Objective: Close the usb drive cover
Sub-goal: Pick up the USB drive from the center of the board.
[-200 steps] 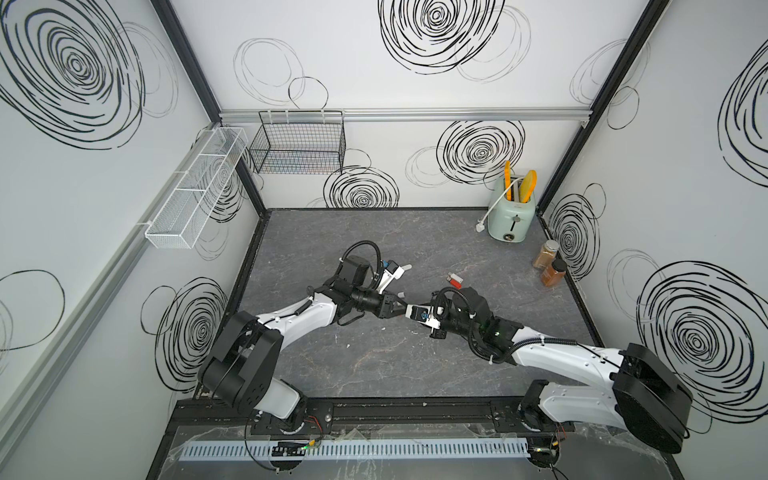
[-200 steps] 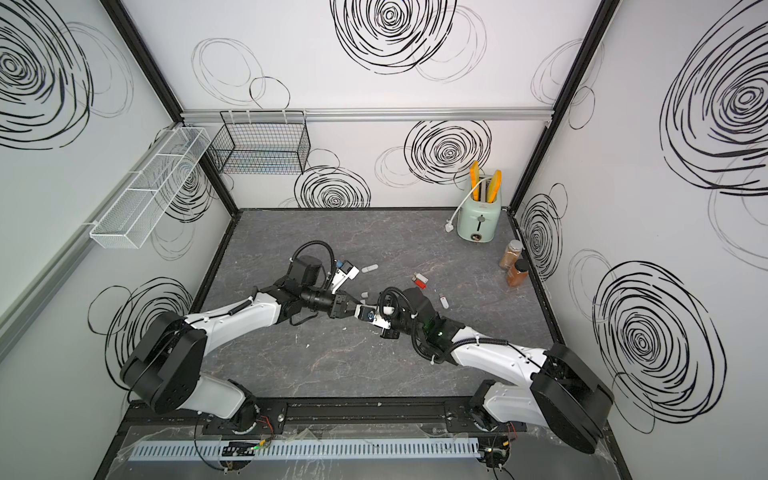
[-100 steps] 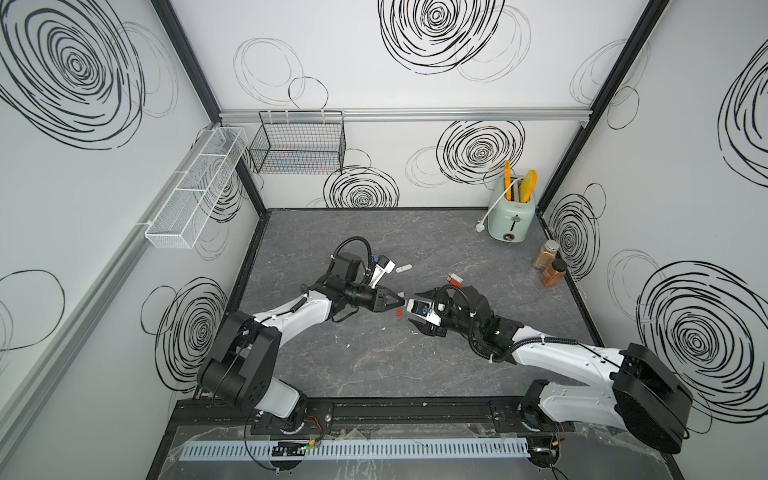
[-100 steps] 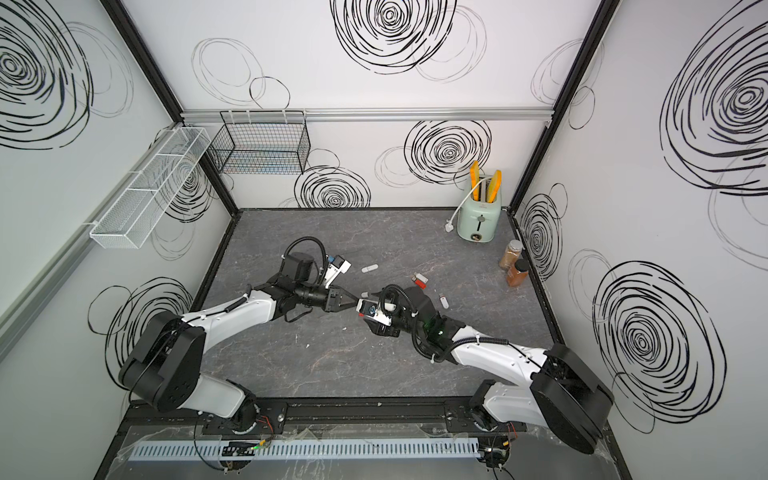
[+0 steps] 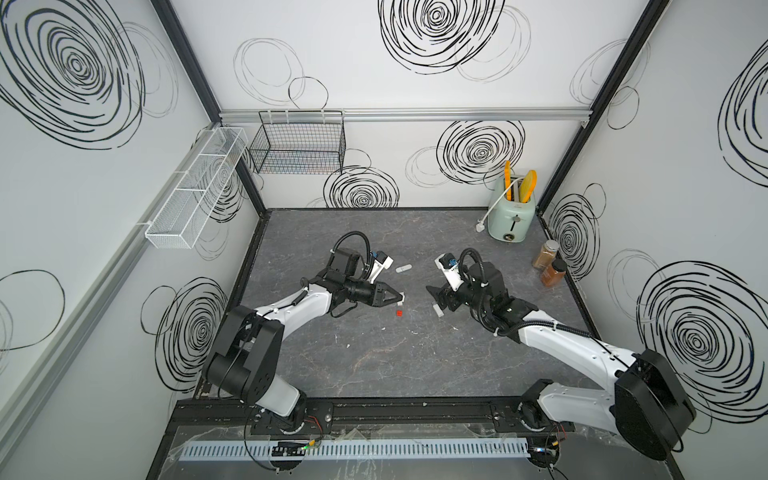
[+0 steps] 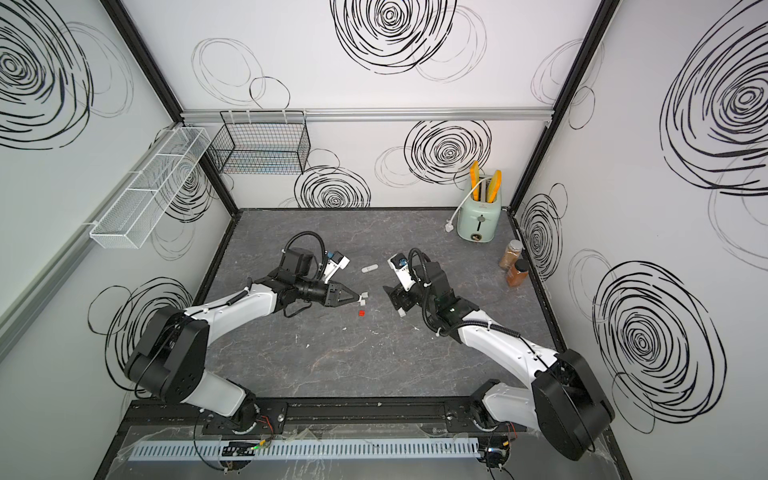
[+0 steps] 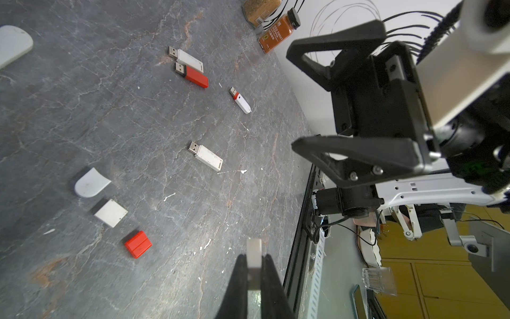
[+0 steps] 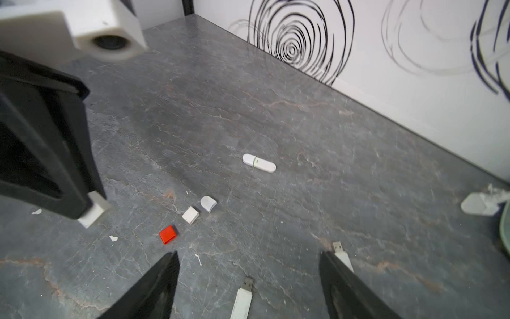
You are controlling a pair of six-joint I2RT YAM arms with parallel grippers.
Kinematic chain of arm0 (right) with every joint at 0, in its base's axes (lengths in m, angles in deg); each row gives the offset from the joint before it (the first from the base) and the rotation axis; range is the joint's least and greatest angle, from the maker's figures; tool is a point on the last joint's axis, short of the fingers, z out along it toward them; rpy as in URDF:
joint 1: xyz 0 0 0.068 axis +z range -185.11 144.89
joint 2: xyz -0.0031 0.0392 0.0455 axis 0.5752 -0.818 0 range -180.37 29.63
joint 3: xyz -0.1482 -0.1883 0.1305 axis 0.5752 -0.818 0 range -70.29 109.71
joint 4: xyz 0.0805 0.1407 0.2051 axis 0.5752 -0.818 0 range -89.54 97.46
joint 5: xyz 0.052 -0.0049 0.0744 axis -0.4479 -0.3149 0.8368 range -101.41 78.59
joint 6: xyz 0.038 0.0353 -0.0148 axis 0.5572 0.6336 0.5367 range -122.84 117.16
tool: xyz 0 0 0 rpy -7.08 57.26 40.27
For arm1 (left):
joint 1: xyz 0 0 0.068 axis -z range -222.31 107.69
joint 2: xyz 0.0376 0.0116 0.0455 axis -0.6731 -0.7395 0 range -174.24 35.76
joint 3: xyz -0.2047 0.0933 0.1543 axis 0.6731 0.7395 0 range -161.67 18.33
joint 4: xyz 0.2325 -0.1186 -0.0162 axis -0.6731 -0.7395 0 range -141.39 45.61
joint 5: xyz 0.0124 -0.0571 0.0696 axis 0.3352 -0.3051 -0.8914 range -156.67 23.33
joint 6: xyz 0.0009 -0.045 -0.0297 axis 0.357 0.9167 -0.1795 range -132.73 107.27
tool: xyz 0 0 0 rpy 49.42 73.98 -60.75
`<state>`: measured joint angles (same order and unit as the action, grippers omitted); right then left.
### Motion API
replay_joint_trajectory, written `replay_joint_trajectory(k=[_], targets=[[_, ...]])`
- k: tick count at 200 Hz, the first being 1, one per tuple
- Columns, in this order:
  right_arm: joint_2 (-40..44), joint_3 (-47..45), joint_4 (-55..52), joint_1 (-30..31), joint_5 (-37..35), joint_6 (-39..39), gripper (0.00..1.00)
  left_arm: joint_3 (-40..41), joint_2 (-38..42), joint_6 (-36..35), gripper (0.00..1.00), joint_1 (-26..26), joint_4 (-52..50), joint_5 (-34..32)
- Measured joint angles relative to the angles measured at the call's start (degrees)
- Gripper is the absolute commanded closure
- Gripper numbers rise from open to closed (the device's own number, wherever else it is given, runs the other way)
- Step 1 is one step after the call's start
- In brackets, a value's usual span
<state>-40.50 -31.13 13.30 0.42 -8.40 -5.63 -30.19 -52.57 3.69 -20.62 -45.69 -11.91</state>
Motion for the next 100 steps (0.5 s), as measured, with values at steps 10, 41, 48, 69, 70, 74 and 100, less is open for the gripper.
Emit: replay_joint_trajectory(k=[10, 41, 48, 69, 70, 74, 100], targets=[[-0.9, 0.6, -1.6, -0.6, -0.5, 2.2, 0.19, 0.0, -0.1, -0.1, 1.00, 0.0, -0.3, 0.0], [-4.1, 1.6, -5.8, -2.1, -0.5, 7.7, 0.21, 0.0, -0.1, -0.5, 1.00, 0.0, -1.0, 0.0], [-5.0, 1.9, -6.7, -2.4, -0.3, 8.7, 0.22, 0.0, -0.1, -0.5, 1.00, 0.0, -1.2, -0.1], [-9.5, 4.5, -10.3, -3.6, 0.8, 10.9, 0.24, 0.0, -0.1, -0.6, 1.00, 0.1, -1.6, -0.2], [-9.7, 4.6, -10.5, -3.6, 0.8, 11.0, 0.24, 0.0, -0.1, -0.6, 1.00, 0.1, -1.6, -0.2], [-10.5, 5.2, -11.2, -3.8, 1.0, 11.3, 0.24, 0.0, -0.1, -0.6, 1.00, 0.1, -1.7, -0.2], [-15.0, 8.7, -14.9, -4.2, 1.7, 12.7, 0.27, 0.0, -0.1, -0.8, 1.00, 0.1, -1.8, -0.3]])
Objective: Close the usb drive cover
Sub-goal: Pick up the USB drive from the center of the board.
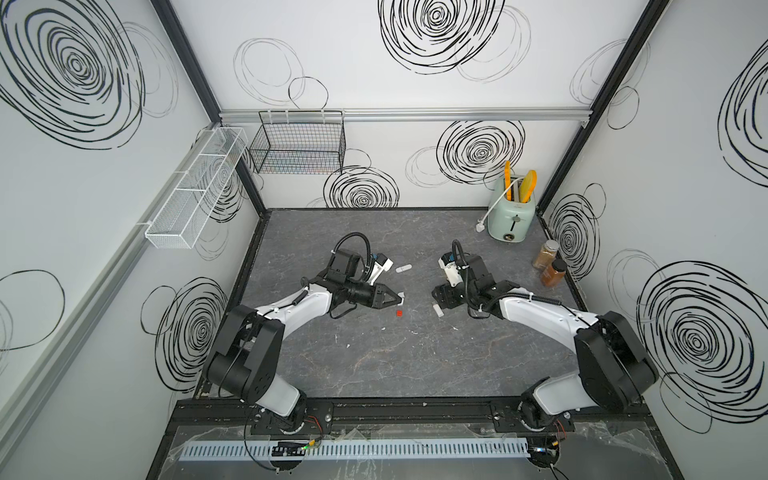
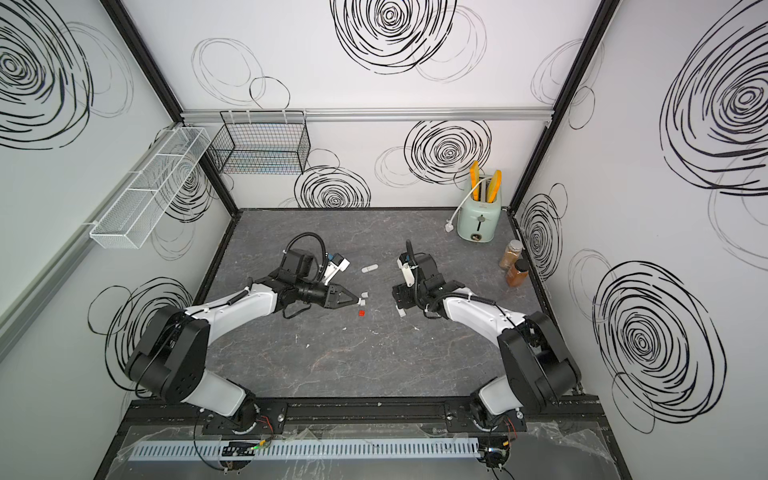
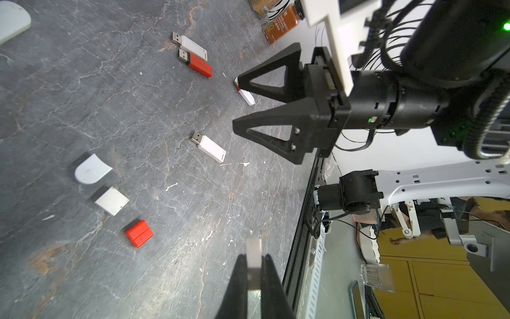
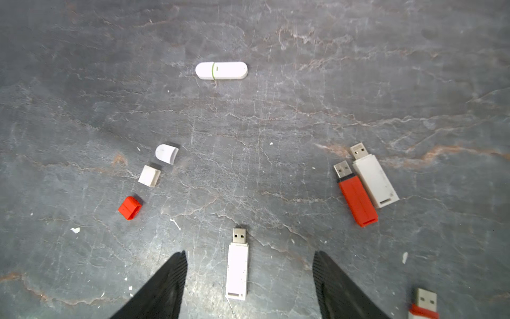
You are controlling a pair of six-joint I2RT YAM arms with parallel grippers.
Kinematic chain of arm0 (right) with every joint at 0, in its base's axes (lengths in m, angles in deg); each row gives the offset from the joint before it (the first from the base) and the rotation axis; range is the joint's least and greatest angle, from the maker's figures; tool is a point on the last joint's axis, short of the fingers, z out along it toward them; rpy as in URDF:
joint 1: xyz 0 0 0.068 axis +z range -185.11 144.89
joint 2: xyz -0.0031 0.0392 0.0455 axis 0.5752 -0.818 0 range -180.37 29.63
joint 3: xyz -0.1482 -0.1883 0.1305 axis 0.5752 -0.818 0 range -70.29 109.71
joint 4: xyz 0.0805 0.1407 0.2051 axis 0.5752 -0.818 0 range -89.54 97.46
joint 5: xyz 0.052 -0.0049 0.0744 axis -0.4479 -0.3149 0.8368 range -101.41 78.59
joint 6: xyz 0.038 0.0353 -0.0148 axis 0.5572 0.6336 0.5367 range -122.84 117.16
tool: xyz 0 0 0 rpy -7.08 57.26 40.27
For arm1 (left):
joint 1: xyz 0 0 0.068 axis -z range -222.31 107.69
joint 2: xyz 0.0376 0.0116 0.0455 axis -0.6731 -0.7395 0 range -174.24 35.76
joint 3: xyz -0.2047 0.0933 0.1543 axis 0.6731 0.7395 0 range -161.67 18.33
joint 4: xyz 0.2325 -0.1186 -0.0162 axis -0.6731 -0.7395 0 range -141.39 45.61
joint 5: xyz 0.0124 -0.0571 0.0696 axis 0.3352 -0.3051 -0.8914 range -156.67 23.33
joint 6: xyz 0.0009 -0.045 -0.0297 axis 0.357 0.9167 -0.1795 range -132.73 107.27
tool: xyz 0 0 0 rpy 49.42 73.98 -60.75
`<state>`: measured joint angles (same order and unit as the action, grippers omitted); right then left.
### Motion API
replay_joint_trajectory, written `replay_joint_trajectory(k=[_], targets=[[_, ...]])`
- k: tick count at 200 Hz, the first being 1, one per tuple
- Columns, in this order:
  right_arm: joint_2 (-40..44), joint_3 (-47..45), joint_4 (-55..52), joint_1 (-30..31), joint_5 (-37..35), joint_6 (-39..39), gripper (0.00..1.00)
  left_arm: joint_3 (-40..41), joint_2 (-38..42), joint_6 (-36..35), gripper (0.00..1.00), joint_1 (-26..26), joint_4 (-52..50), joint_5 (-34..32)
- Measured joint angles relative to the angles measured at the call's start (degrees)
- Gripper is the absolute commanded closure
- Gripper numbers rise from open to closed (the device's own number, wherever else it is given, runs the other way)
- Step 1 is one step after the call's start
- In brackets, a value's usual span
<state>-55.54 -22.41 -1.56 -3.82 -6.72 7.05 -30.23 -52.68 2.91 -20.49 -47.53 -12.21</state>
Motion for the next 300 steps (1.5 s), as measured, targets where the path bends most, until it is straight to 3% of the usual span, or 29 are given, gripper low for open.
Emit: replay_joint_trajectory(k=[48, 78, 187, 245, 300], targets=[[-4.6, 2.5, -3.3, 0.0, 1.5, 1.2, 0.37, 0.0, 0.0, -0.2, 1.00, 0.0, 0.1, -0.2], [-8.7, 4.4, -5.1, 0.0, 2.5, 1.5, 0.50, 0.0, 0.0, -0.2, 1.00, 0.0, 0.2, -0.3], [-15.4, 9.3, -11.8, 2.8, 1.9, 1.7, 0.52, 0.0, 0.0, -0.2, 1.00, 0.3, 0.0, -0.4], [-16.8, 11.4, -14.6, 3.4, -0.2, 1.5, 0.64, 0.0, 0.0, -0.2, 1.00, 0.2, 0.0, -0.4], [-18.3, 13.7, -17.6, 4.3, -2.7, 1.2, 0.68, 0.0, 0.0, -0.2, 1.00, 0.2, 0.0, -0.4]])
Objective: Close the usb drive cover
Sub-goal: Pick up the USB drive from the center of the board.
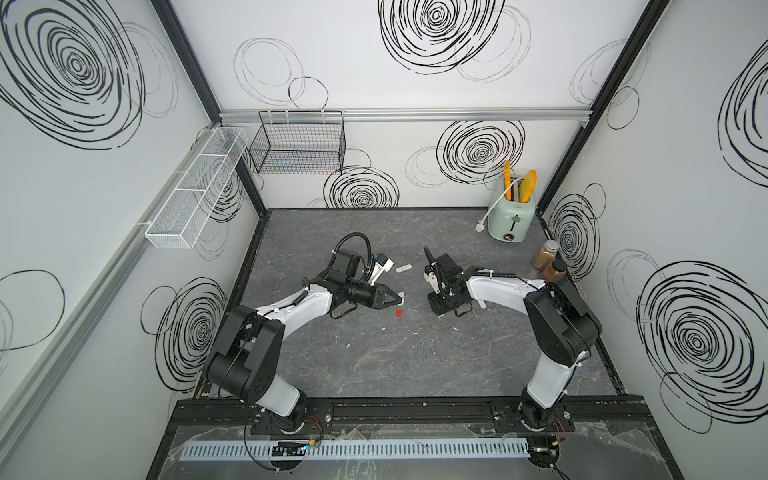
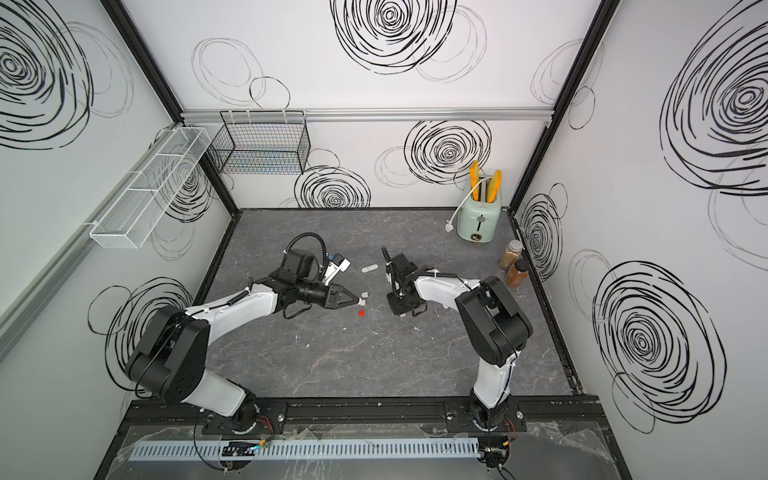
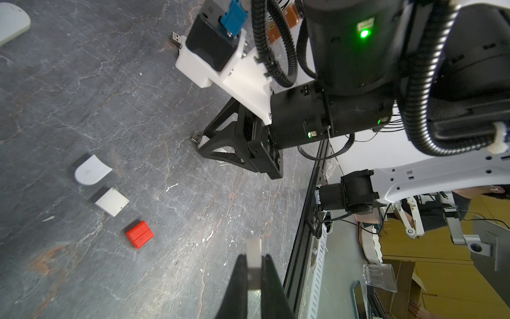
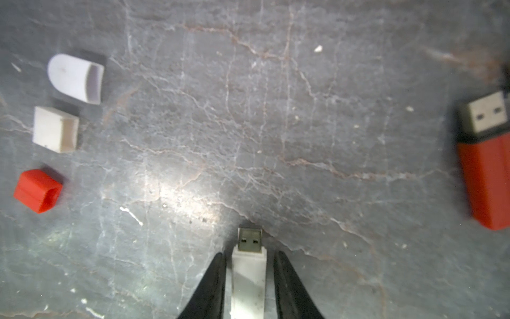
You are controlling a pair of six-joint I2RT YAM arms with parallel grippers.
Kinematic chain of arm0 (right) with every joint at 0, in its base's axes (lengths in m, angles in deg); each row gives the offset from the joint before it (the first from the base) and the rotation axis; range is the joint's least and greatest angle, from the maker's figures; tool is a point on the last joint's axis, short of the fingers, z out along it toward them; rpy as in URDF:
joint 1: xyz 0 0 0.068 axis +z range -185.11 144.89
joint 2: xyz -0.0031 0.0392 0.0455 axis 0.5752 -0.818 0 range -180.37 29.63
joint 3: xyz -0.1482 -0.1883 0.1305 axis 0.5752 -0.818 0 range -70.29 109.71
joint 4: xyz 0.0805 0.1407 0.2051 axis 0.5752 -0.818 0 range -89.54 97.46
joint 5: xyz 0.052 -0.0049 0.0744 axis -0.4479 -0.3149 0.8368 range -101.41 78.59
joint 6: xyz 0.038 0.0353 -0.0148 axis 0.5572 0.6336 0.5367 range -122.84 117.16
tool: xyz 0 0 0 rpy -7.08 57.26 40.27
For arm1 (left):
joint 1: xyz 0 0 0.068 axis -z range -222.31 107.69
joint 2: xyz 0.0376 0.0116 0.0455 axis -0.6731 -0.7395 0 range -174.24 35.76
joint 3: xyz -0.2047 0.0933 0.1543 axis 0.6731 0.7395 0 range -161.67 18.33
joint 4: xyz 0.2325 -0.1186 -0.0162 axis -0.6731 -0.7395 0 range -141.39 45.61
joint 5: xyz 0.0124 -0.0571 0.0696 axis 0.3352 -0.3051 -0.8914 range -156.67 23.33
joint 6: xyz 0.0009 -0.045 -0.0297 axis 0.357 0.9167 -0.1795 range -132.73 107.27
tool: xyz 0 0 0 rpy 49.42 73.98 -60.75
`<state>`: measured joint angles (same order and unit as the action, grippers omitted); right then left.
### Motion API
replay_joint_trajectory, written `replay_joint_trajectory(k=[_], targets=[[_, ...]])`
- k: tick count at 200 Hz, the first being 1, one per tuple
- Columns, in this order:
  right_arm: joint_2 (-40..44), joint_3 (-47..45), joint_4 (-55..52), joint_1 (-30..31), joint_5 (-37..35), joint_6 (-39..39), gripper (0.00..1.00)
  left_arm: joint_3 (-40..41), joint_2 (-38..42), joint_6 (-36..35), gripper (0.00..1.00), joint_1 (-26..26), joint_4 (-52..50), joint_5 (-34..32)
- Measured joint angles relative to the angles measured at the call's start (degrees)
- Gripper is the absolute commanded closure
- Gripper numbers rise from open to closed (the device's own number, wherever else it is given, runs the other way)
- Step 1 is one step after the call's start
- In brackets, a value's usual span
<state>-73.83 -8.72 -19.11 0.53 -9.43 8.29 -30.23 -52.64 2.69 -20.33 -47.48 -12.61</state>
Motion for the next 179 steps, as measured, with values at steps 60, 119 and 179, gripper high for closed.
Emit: replay_joint_trajectory(k=[60, 119, 179], targets=[[-0.5, 0.9, -1.5, 1.4, -2.5, 0.0, 0.67, 0.0, 0.0, 0.0, 1.00, -0.2, 0.0, 0.0], [-0.6, 1.1, -3.1, 2.0, -3.1, -0.2, 0.66, 0.0, 0.0, 0.0, 1.00, -0.4, 0.0, 0.0], [-0.6, 1.2, -3.8, 2.0, -3.2, -0.2, 0.80, 0.0, 0.0, 0.0, 1.00, -0.4, 0.0, -0.1]])
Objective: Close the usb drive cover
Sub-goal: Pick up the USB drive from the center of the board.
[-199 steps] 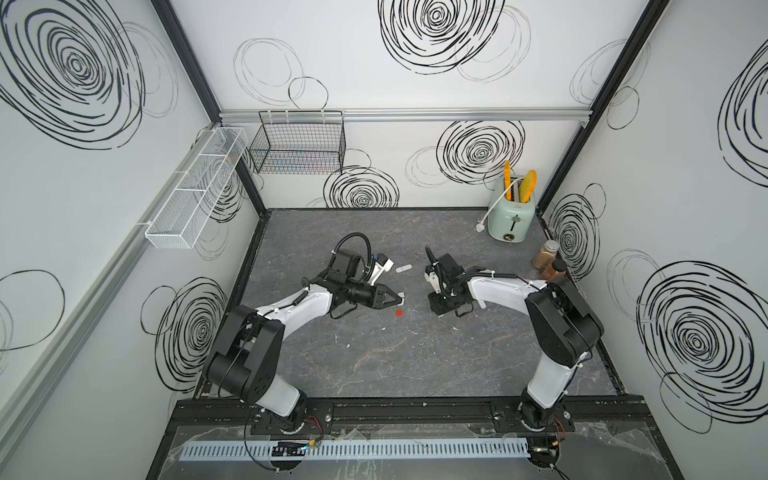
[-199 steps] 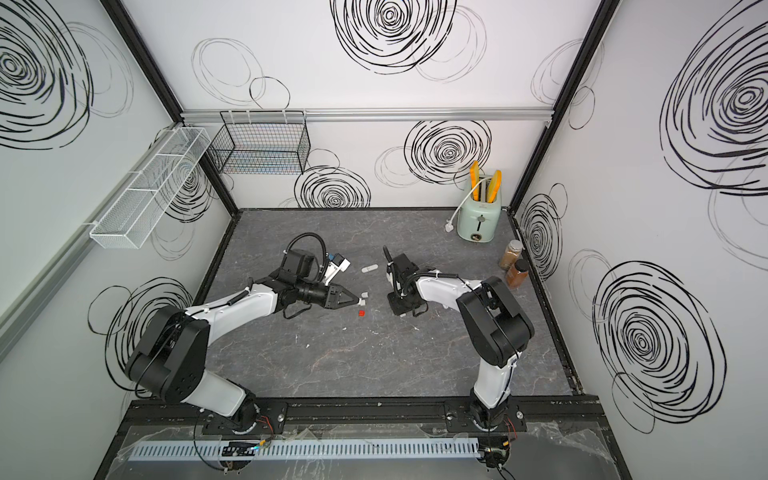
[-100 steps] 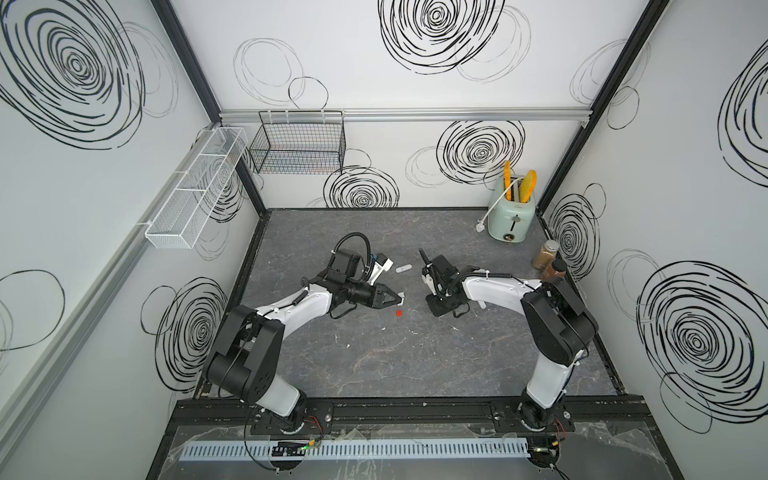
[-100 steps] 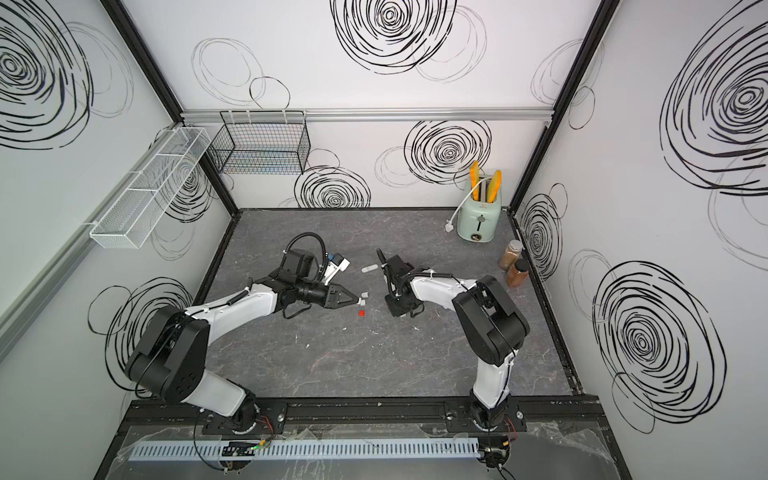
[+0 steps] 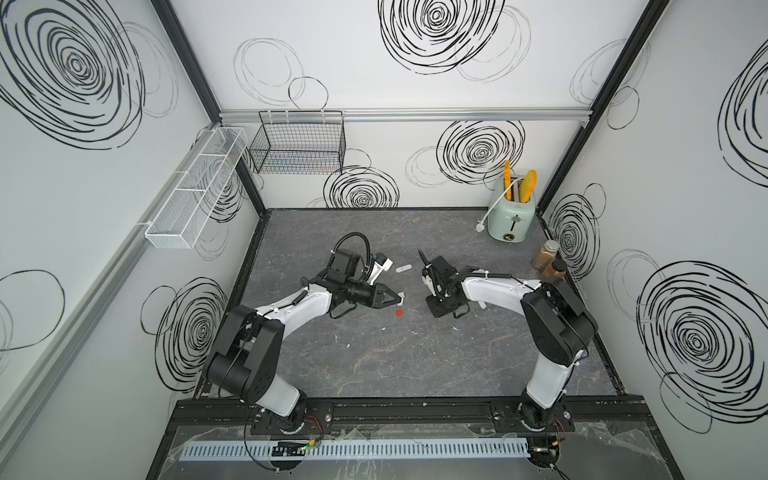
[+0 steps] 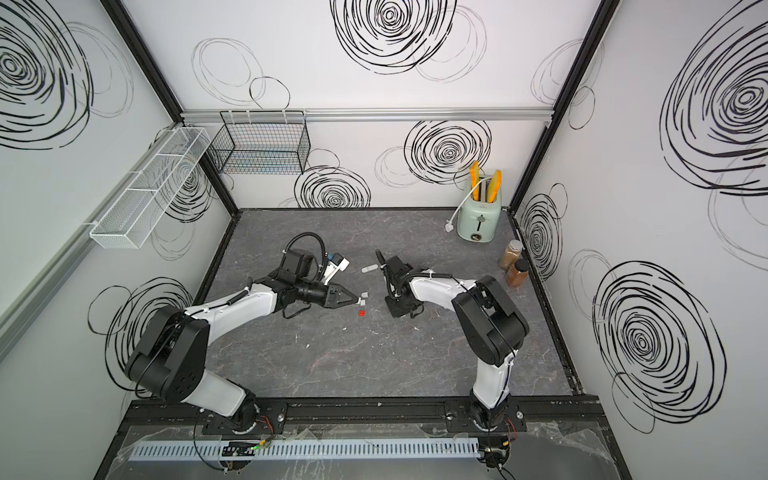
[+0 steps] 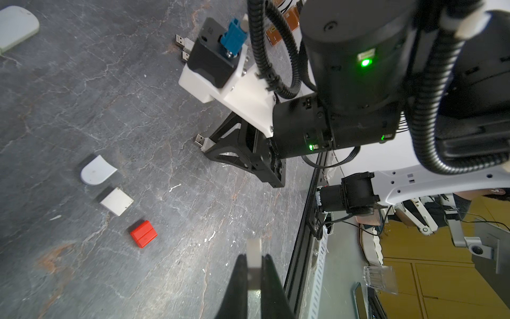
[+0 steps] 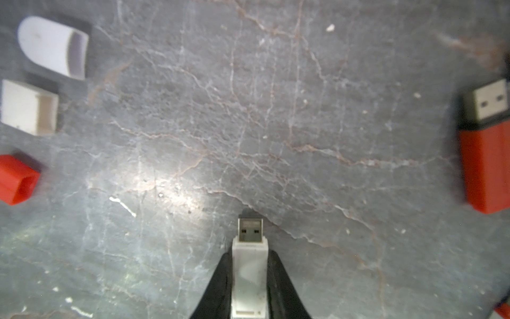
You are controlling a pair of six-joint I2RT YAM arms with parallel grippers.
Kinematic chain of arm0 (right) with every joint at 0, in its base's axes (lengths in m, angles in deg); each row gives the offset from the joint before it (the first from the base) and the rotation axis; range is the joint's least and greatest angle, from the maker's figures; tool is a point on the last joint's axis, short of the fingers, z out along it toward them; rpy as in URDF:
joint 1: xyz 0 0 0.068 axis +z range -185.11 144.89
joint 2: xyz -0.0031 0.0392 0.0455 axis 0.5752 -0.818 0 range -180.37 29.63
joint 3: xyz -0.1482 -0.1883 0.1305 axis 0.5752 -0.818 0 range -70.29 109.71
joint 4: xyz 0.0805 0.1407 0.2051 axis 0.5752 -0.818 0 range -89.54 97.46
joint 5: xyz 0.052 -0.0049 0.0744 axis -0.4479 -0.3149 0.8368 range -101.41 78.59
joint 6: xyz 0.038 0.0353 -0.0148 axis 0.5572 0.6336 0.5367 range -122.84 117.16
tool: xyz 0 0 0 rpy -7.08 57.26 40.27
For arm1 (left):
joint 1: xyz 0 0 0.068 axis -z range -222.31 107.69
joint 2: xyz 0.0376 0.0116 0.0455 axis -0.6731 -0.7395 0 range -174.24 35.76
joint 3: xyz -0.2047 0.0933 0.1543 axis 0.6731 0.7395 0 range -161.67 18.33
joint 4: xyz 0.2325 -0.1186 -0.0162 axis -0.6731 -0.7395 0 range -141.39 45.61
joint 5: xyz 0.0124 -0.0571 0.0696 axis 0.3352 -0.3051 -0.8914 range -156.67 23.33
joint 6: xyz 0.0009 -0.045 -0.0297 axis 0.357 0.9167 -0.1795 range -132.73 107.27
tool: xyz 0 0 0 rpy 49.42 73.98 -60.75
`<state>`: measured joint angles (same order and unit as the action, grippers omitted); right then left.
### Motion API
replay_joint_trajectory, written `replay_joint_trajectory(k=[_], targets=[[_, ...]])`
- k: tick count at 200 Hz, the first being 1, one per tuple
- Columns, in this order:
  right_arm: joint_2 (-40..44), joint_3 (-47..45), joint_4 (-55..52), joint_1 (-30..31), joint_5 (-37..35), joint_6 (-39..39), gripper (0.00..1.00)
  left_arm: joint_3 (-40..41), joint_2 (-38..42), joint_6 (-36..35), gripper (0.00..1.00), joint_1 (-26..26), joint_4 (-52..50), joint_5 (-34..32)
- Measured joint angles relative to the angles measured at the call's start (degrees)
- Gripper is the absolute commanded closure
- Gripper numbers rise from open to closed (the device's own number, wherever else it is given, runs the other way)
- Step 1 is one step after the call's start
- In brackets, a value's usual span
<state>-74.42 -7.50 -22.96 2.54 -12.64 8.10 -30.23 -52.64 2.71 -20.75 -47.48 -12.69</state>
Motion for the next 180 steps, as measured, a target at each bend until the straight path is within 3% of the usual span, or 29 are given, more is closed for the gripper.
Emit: replay_joint_trajectory(k=[67, 180], targets=[[0.1, 0.5, -1.2, -0.5, 0.0, -1.1, 0.96, 0.0, 0.0, 0.0, 1.00, -0.3, 0.0, 0.0], [6.4, 0.3, -2.4, -1.5, 0.8, -6.4, 1.00, -1.5, 0.0, -0.5, 1.00, -0.7, -1.0, 0.0]])
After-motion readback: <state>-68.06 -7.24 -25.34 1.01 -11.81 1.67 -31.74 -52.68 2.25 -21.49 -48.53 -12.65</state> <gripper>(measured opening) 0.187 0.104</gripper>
